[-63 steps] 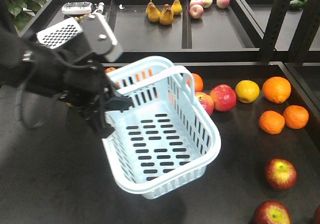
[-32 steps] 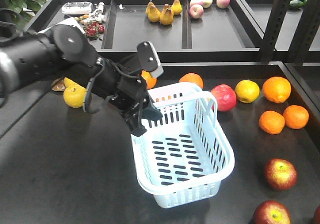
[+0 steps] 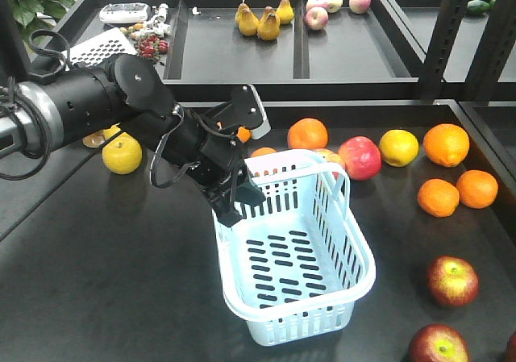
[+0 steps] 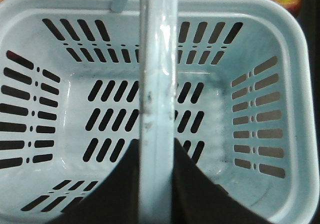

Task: Pick three apples into basket with both arms
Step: 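Lower the light-blue basket onto the table with the left gripper, then open the left gripper and withdraw it from the basket handle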

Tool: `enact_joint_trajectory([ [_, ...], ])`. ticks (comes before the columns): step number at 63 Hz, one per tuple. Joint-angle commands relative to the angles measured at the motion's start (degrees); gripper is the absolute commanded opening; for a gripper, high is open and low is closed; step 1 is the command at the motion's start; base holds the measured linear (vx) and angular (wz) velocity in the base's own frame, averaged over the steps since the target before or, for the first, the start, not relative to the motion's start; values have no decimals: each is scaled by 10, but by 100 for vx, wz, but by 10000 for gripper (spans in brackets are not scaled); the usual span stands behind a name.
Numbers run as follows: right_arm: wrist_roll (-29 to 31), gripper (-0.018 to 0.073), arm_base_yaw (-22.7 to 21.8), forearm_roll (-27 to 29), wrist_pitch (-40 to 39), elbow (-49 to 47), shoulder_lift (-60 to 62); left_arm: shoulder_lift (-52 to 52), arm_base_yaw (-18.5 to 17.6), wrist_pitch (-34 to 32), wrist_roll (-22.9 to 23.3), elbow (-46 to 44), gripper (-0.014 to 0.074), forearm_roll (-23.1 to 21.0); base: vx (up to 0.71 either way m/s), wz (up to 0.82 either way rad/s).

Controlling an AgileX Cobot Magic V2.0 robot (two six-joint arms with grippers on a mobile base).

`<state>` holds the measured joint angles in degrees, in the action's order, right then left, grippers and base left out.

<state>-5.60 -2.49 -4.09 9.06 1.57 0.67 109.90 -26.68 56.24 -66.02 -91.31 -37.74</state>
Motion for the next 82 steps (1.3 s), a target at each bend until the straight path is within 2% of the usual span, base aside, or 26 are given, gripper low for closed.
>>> enact_joint_trajectory([
  [1, 0, -5, -3, -6, -44, 8, 8, -33, -1, -14, -1, -21, 36, -34, 0, 0],
  [12, 0, -5, -3, -6, -45, 8, 8, -33, -1, -13, -1, -21, 147, -42, 0, 0],
  [29, 0, -5, -3, -6, -45, 8, 8, -42, -1, -14, 1, -22, 435, -66, 0, 0],
  [39, 0, -5, -3, -6, -45, 8, 8, -72, -1, -15, 8, -22, 471, -65, 0, 0],
  [50, 0, -5, -3, -6, -45, 8, 8, -139, 4, -11, 71, -22, 442, -50, 0, 0],
  [56, 0, -5, -3, -6, -45, 8, 8, -184, 6, 14, 138, -21, 386, -15, 0, 0],
  [62, 0, -5, -3, -6, -45, 8, 8, -227, 6, 71, 200, -22, 281, 32, 0, 0],
  [68, 0, -5, -3, -6, -45, 8, 8, -259, 6, 155, 237, -22, 147, 60, 0, 0],
  [71, 0, -5, -3, -6, -45, 8, 8, -278, 6, 154, 260, -13, 67, 72, 0, 0],
  [75, 0, -5, -3, -6, -45, 8, 8, -303, 6, 154, 258, 3, -9, 75, 0, 0],
  [82, 0, -5, -3, -6, -44, 8, 8, -349, 6, 152, 260, 46, -8, 66, 0, 0],
])
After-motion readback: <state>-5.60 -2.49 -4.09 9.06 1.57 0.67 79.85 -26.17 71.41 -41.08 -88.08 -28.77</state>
